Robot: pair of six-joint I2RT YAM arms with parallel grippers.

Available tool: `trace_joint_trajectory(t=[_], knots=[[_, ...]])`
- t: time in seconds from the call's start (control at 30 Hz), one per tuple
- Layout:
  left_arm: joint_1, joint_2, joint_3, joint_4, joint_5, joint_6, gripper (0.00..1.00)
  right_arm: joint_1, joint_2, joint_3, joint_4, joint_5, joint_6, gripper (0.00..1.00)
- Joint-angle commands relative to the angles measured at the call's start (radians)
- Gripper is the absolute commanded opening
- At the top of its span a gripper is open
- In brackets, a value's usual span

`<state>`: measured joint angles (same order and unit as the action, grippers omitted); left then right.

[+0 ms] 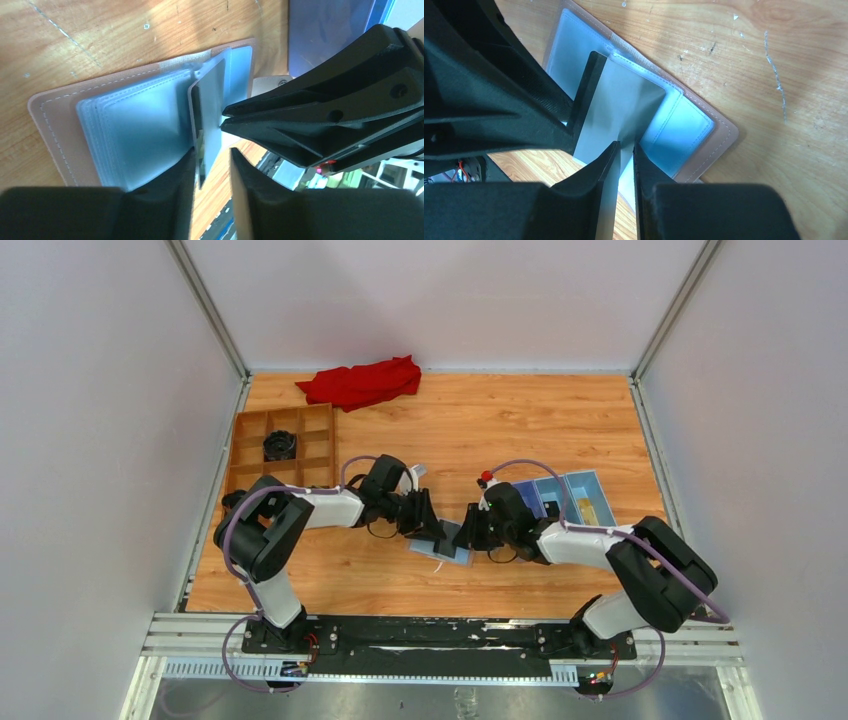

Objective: Take the credit cards out of the card holder
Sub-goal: Remove the credit card from the card holder.

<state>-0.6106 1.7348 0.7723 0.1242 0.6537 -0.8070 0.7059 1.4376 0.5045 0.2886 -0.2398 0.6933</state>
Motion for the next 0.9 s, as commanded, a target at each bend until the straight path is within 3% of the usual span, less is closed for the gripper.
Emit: trace_joint_trajectory(t=[0.0, 0.17, 0.3, 0.87], knots=[[0.005, -0.001, -0.007, -0.005, 0.001, 0.017, 0.28, 0.011, 0.036, -0.015, -0.027, 0.014, 0.0, 0.2], [0.005, 0.007, -0.005, -0.006, 0.003, 0.017, 0.09, 0.012, 0.04, -0.015, -0.025, 0.011, 0.0, 0.19], [0.006, 0.018, -0.005, -0.005, 0.003, 0.017, 0.0, 0.012, 0.04, -0.018, -0.025, 0.013, -0.001, 0.19], [0.131, -0.065, -0.089, -0.039, 0.027, 0.056, 0.0, 0.009, 0.057, -0.026, -0.029, 0.023, -0.009, 0.17]])
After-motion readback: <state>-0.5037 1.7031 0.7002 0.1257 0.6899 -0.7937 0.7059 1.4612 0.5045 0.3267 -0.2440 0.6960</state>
